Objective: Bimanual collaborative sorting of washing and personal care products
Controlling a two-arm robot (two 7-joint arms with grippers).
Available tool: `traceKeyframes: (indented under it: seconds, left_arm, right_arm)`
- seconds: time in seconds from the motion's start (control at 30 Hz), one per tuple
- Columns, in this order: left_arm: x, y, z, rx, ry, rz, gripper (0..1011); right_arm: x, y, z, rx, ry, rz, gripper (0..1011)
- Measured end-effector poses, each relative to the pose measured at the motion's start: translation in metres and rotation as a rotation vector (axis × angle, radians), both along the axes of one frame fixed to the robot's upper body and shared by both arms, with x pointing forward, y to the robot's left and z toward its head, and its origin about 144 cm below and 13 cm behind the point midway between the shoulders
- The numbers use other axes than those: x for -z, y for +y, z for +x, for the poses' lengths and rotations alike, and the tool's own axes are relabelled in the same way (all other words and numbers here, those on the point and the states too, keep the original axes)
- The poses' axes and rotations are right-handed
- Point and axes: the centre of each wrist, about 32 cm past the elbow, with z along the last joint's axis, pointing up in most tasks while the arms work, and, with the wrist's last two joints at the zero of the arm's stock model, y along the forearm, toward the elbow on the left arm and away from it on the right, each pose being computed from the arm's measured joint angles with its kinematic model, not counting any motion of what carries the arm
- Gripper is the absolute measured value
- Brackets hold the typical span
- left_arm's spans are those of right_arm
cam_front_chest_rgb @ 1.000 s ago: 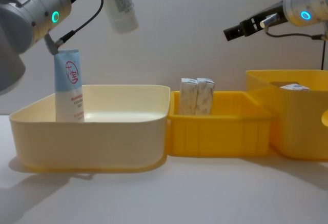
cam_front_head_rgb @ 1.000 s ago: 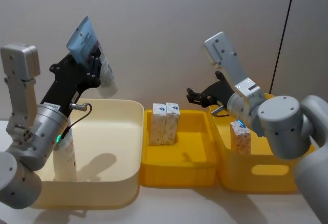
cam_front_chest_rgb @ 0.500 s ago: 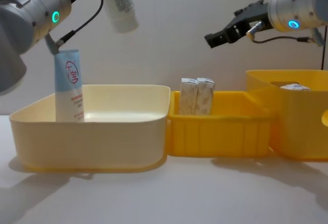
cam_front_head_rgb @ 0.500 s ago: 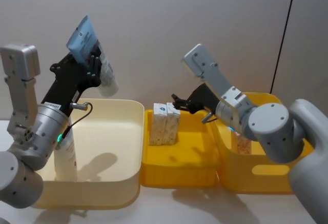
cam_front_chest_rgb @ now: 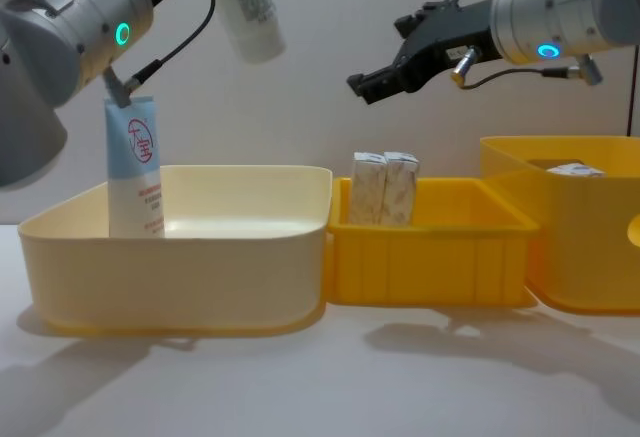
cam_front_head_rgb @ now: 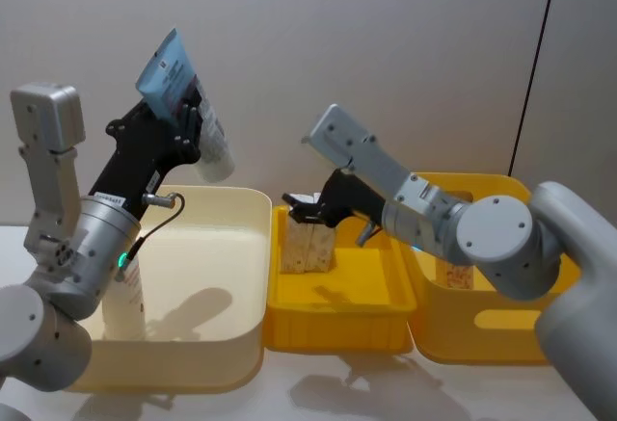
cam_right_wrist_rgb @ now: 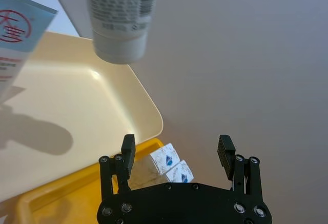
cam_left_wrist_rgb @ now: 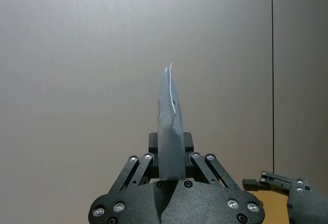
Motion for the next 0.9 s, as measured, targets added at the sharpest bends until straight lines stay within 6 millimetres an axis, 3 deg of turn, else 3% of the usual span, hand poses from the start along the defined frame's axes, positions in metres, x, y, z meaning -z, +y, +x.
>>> traceKeyframes:
  seconds: [0.37,0.9]
  left_arm:
    - [0.0045,-0.0014,-0.0024,0.005,0.008,-0.010,248]
    - [0.0080,-0.0065,-0.0054,0.012,0.015,-0.016,248]
  right_arm:
    - [-0.0010,-0.0006,0.0035,-0.098,-0.010,-0.033,1001]
    - [-0.0006,0.0049,0.0034,-0.012,-0.013,-0.015,1001]
